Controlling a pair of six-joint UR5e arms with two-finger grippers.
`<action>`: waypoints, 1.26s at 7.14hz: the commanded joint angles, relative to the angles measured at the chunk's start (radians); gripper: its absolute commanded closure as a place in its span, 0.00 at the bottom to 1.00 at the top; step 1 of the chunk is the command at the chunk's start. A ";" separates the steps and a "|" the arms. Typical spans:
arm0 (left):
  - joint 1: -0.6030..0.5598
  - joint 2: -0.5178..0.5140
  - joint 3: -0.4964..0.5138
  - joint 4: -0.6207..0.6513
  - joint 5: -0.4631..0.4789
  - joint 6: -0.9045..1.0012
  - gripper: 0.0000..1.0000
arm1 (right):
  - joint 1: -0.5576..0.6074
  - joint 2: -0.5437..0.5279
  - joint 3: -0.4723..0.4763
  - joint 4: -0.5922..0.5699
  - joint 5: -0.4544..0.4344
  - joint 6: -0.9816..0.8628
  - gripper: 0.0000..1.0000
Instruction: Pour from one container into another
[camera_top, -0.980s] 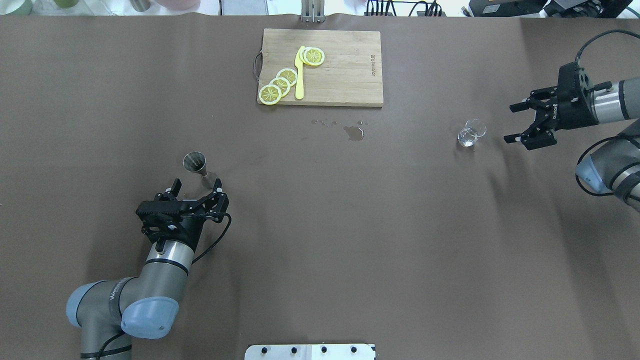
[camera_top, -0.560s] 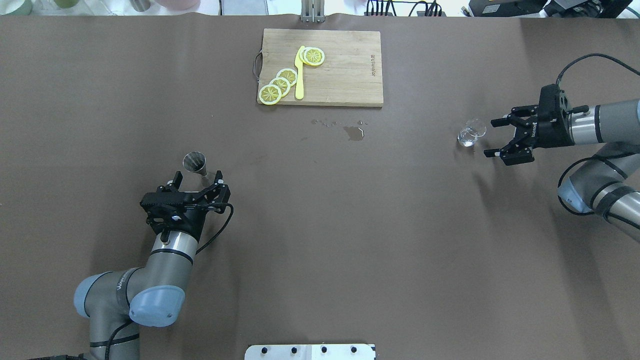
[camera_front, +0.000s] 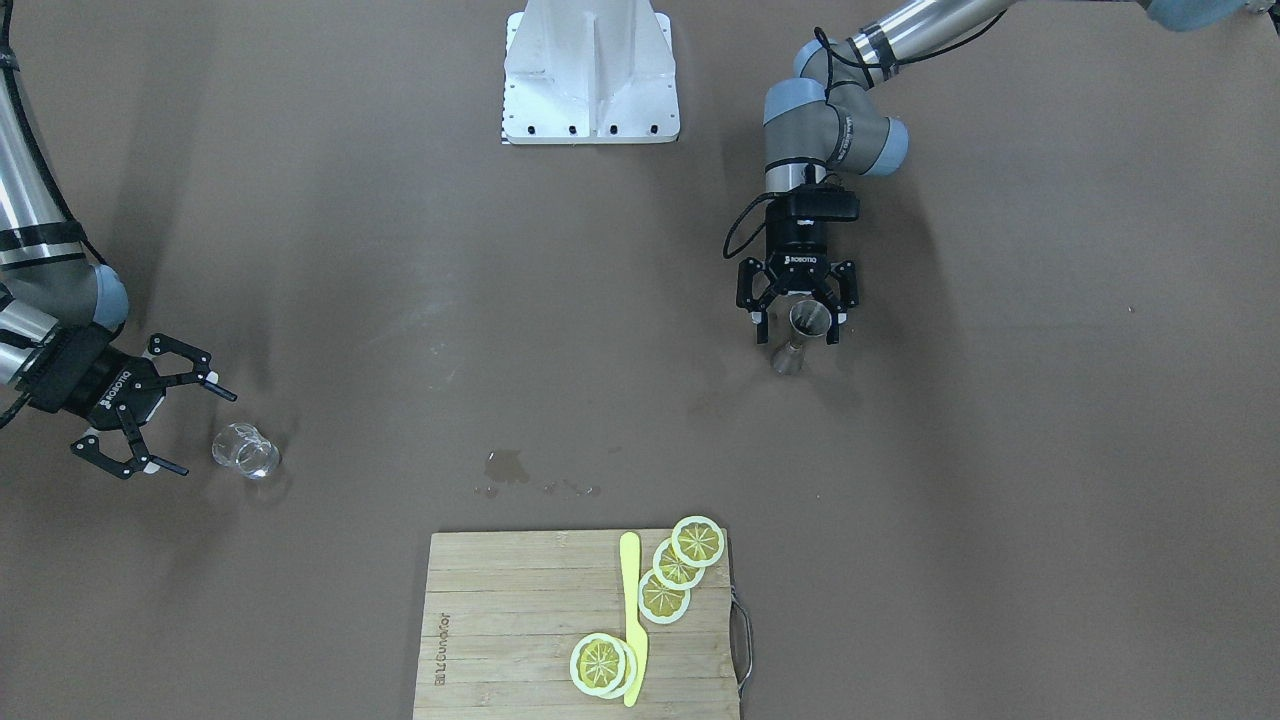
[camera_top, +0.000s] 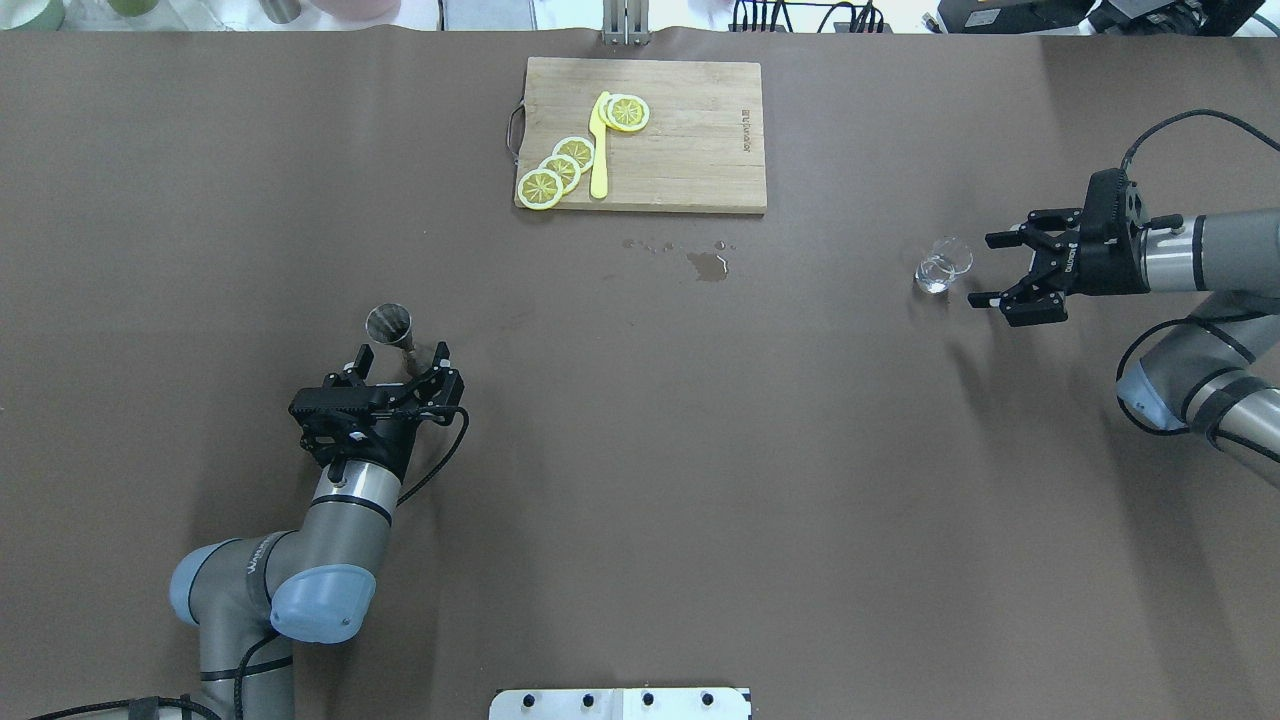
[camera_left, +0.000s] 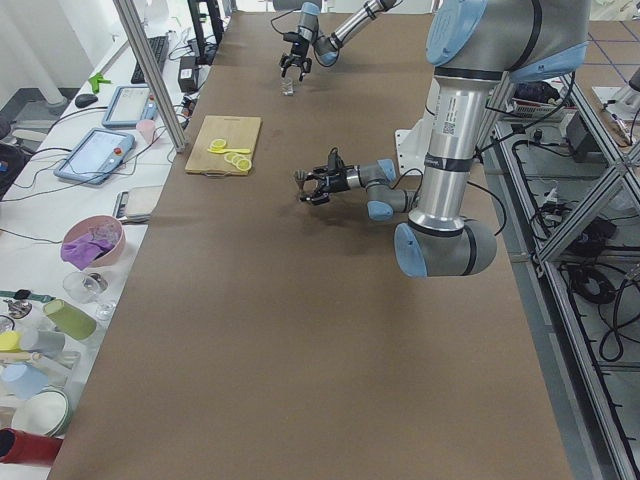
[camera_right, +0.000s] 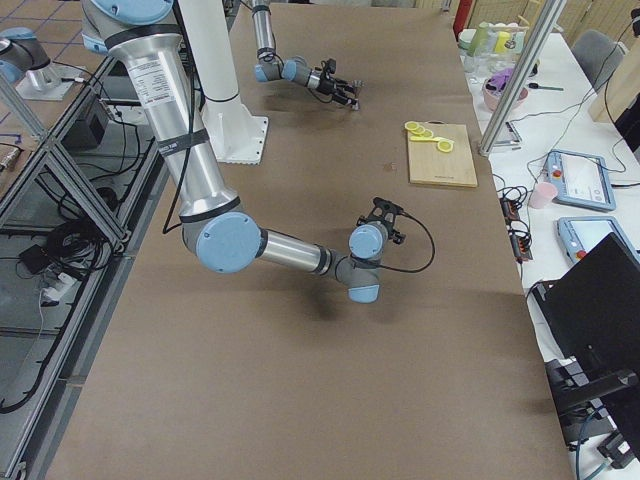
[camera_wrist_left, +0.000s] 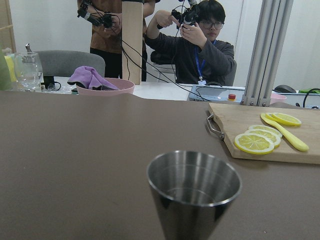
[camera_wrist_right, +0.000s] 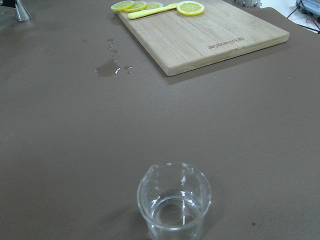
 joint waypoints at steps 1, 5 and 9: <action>0.001 -0.011 0.008 -0.011 0.005 0.005 0.05 | -0.002 0.033 -0.026 0.005 -0.021 0.031 0.00; 0.002 -0.017 0.018 -0.009 0.085 0.004 0.06 | -0.022 0.064 -0.087 0.057 -0.061 0.036 0.00; 0.002 -0.034 0.052 -0.012 0.125 -0.001 0.06 | -0.033 0.070 -0.098 0.071 -0.061 0.047 0.00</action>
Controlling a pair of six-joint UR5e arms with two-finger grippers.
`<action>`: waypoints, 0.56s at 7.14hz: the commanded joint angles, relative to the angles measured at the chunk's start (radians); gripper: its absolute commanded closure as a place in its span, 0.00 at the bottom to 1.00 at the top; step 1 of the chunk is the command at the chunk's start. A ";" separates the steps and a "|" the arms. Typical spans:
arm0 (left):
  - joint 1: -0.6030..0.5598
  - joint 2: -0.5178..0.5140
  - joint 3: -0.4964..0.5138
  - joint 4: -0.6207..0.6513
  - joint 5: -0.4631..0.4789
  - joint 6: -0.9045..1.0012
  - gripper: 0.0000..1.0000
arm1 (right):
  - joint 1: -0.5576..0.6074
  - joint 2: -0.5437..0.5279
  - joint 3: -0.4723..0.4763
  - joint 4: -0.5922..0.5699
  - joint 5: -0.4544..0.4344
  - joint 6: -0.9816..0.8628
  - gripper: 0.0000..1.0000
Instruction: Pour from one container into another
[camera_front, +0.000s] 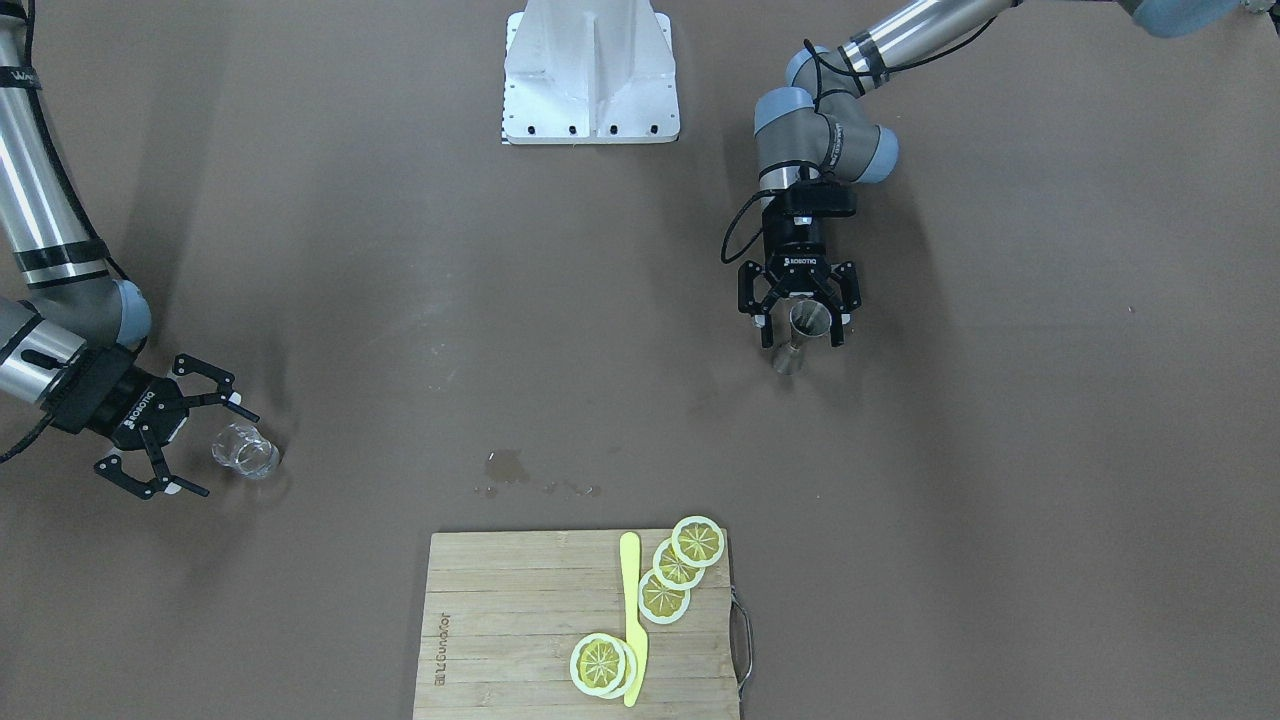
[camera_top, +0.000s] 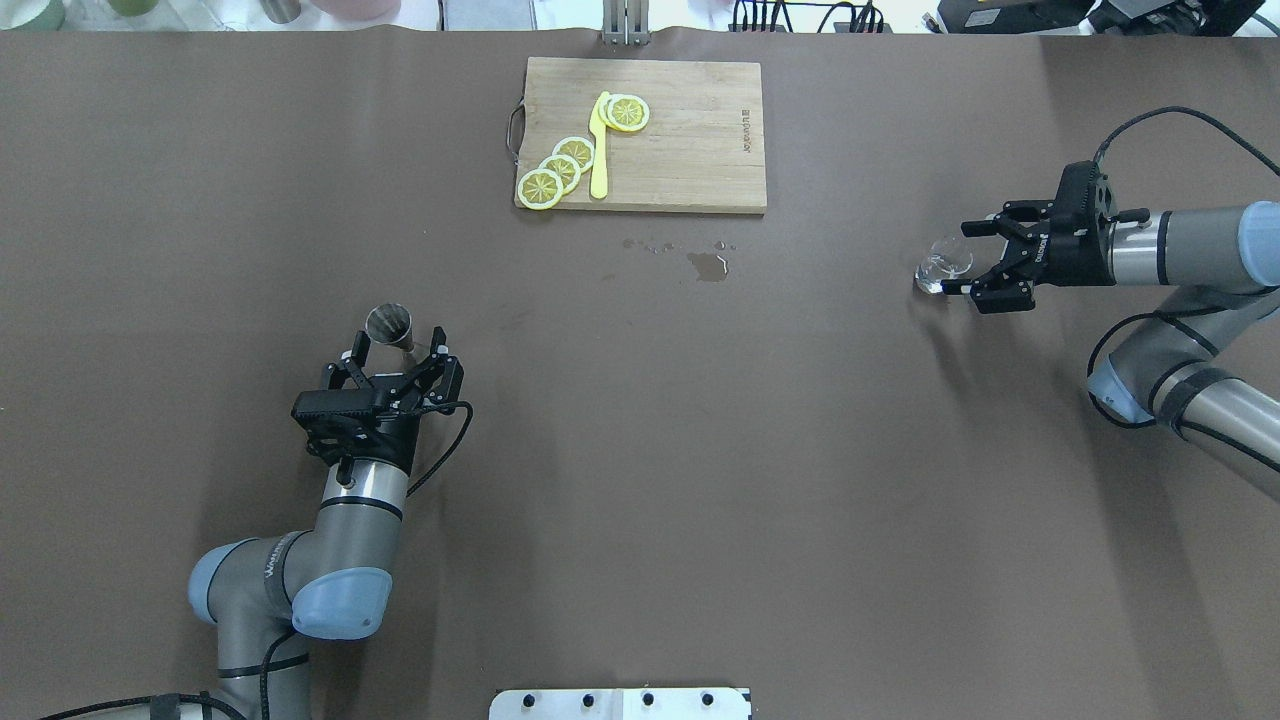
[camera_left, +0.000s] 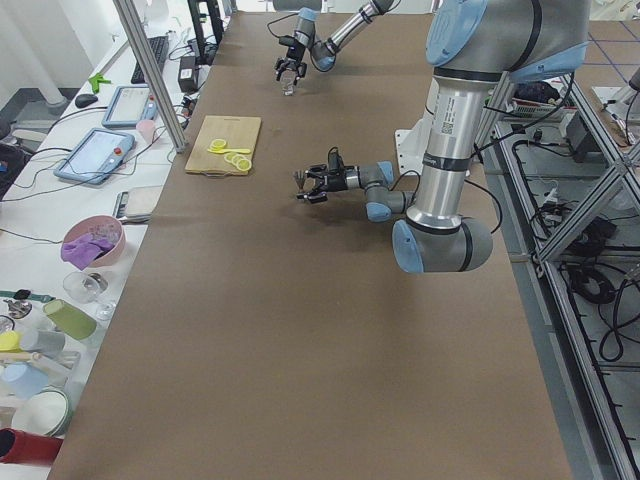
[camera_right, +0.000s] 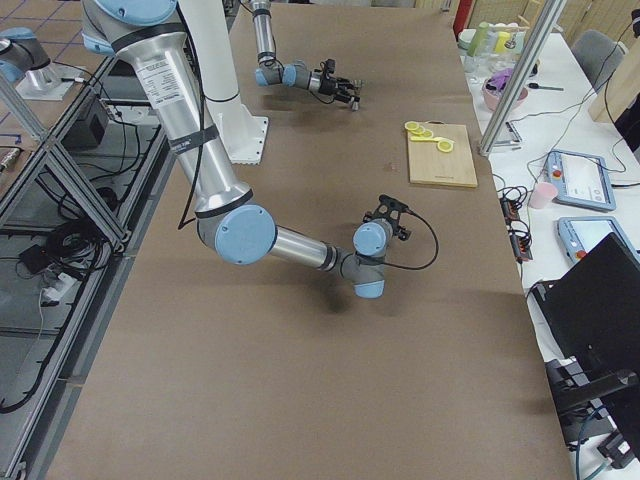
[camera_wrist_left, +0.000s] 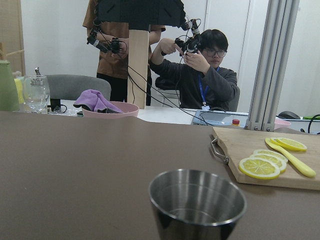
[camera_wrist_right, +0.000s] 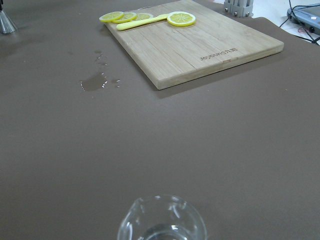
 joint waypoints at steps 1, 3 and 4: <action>0.000 -0.002 0.007 0.000 0.002 0.001 0.06 | -0.008 0.000 -0.002 0.006 0.001 0.006 0.00; 0.000 -0.002 0.007 0.003 -0.004 0.004 0.07 | -0.010 0.003 -0.002 0.012 0.011 0.004 0.00; 0.000 -0.002 0.007 0.005 -0.004 0.004 0.07 | -0.010 0.005 -0.025 0.043 0.011 0.004 0.00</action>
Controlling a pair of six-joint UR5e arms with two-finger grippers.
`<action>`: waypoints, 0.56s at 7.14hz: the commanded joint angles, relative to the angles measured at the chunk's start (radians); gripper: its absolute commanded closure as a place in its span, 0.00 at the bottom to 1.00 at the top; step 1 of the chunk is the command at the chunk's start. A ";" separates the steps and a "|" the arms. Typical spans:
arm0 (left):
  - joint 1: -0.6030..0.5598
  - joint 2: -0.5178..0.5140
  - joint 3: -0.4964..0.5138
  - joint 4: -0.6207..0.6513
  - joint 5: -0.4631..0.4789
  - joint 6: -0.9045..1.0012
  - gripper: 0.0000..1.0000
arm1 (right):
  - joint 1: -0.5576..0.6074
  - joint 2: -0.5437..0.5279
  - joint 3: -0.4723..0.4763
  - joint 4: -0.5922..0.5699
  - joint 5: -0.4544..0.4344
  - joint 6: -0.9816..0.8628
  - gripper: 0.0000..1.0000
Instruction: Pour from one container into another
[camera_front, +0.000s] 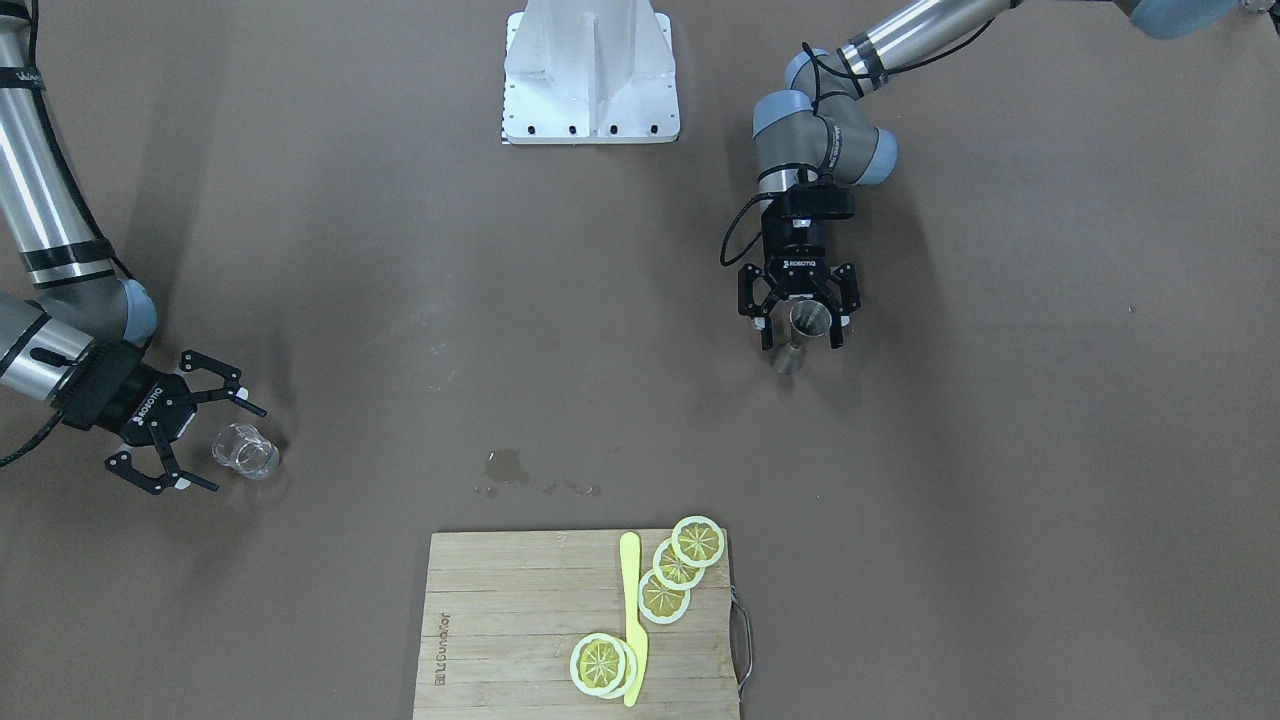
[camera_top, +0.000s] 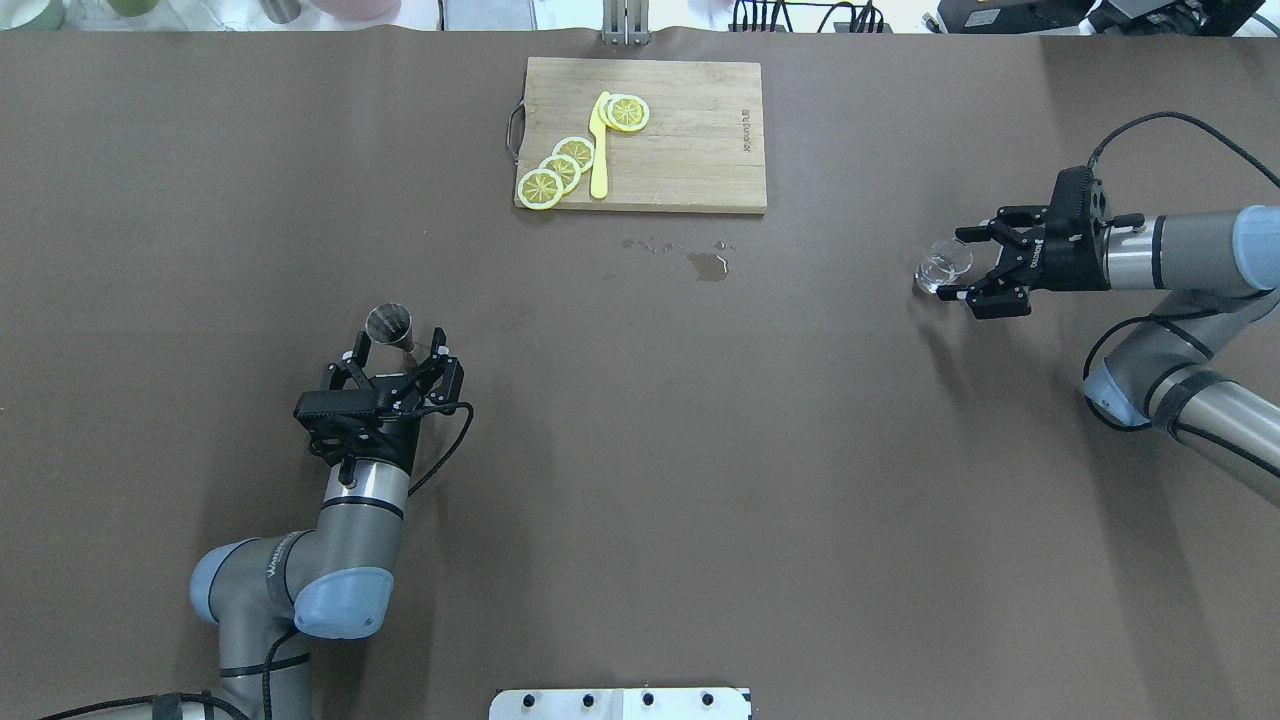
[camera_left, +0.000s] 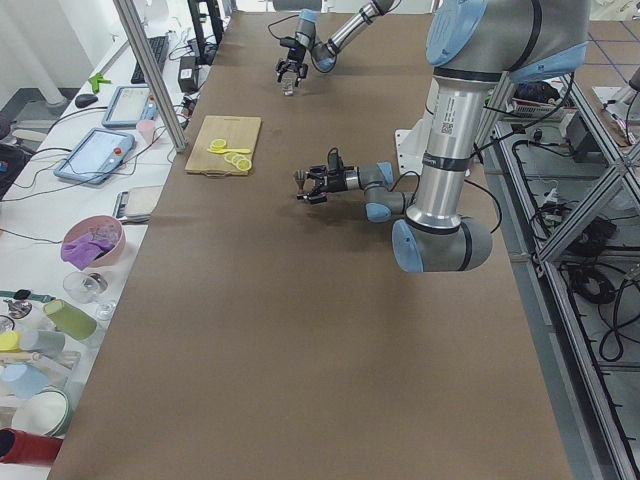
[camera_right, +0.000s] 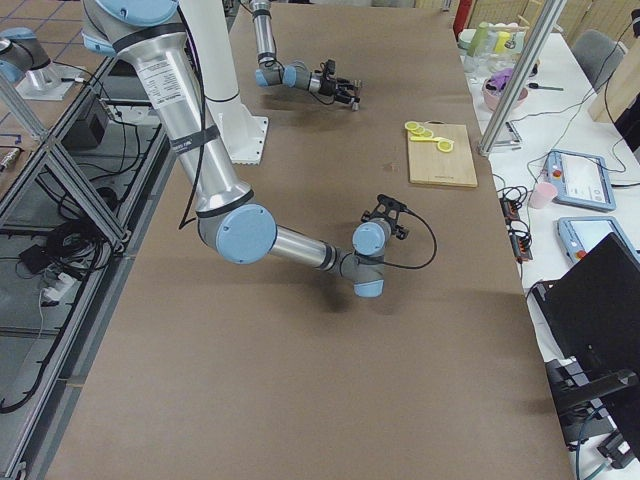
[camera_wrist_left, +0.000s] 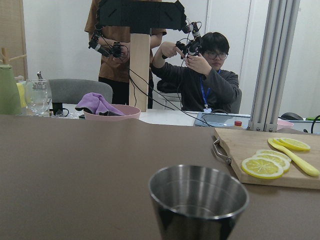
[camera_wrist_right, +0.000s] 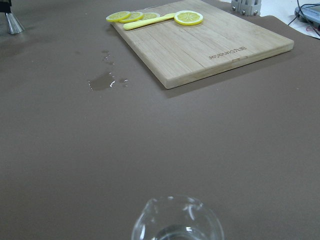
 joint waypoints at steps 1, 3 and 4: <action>0.000 0.000 0.000 0.002 -0.002 0.001 0.11 | -0.001 0.002 -0.027 0.036 0.003 -0.002 0.00; 0.000 0.000 0.000 0.002 0.000 0.001 0.28 | -0.002 0.009 -0.027 0.047 0.015 -0.002 0.00; 0.002 0.000 0.001 0.002 0.003 0.001 0.33 | -0.001 0.009 -0.028 0.048 0.020 -0.008 0.00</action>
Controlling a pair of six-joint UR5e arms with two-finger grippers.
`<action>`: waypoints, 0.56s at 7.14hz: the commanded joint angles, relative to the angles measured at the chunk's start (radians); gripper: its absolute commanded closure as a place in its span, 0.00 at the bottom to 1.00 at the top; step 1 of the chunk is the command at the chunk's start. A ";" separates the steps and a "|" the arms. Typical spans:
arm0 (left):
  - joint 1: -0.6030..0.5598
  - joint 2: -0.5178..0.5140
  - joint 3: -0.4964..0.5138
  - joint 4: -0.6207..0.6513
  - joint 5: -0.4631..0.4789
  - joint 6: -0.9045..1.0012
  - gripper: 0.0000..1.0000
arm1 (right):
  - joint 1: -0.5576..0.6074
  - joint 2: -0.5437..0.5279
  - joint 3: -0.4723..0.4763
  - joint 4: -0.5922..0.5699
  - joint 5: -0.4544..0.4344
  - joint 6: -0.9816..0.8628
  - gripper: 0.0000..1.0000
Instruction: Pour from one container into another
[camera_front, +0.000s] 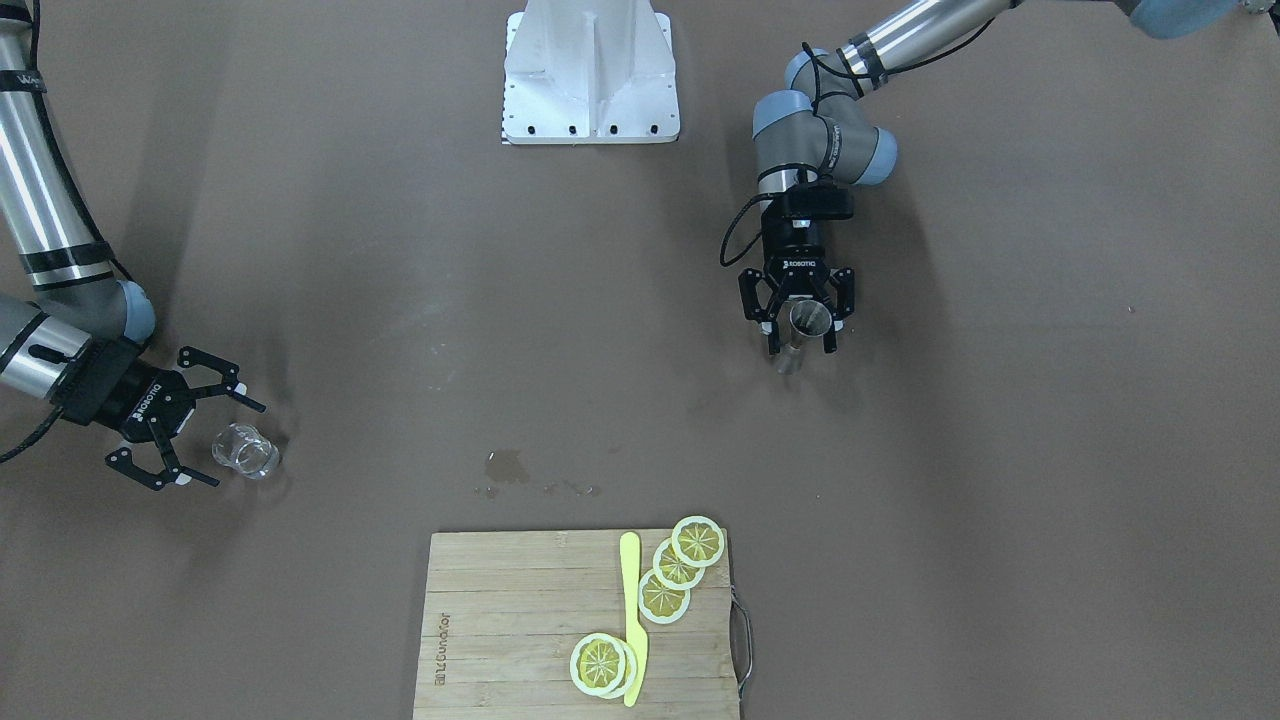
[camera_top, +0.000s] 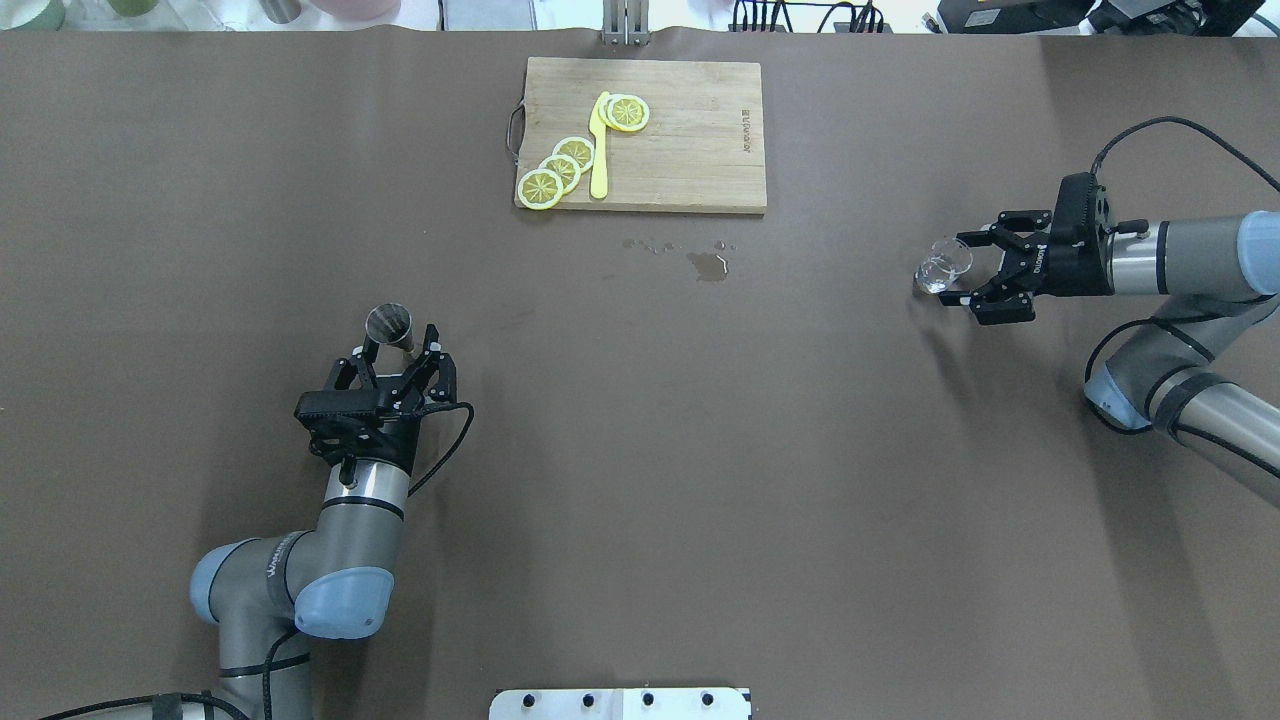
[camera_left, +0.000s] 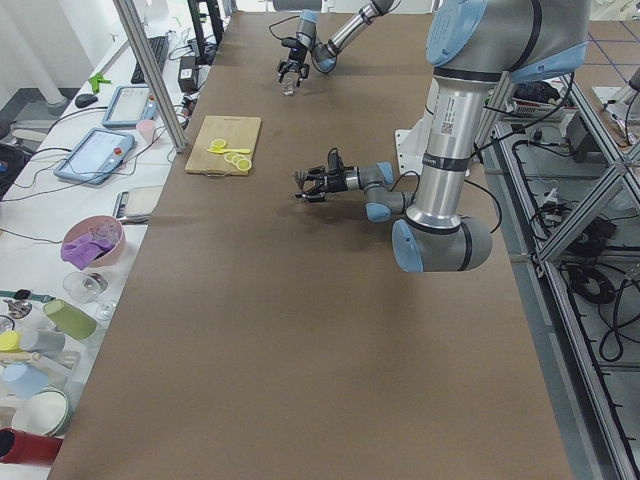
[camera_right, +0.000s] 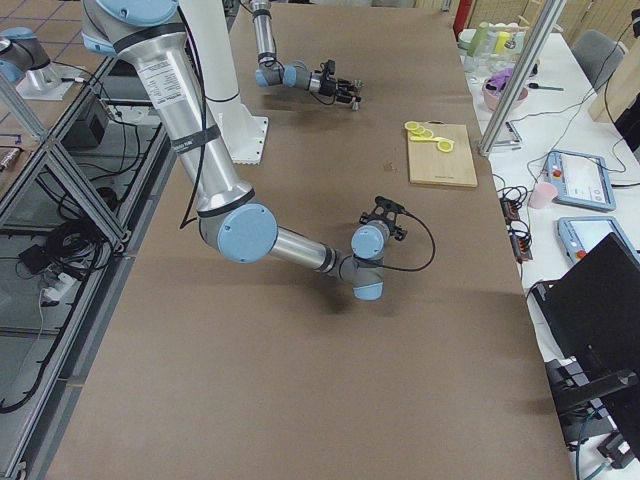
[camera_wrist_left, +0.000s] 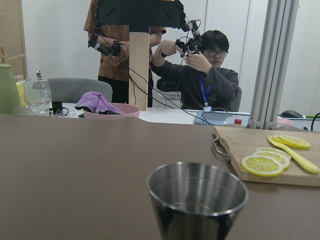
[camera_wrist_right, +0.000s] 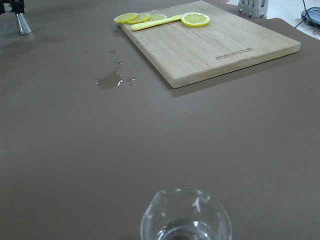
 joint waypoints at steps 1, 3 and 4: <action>0.001 -0.002 0.001 0.003 0.003 0.000 0.33 | 0.001 0.010 -0.018 0.022 0.021 -0.009 0.00; 0.001 -0.008 0.001 0.008 0.003 0.024 0.33 | 0.021 0.017 -0.051 0.025 0.046 -0.044 0.00; 0.003 -0.024 0.001 0.000 0.003 0.066 0.33 | 0.021 0.024 -0.057 0.025 0.044 -0.046 0.00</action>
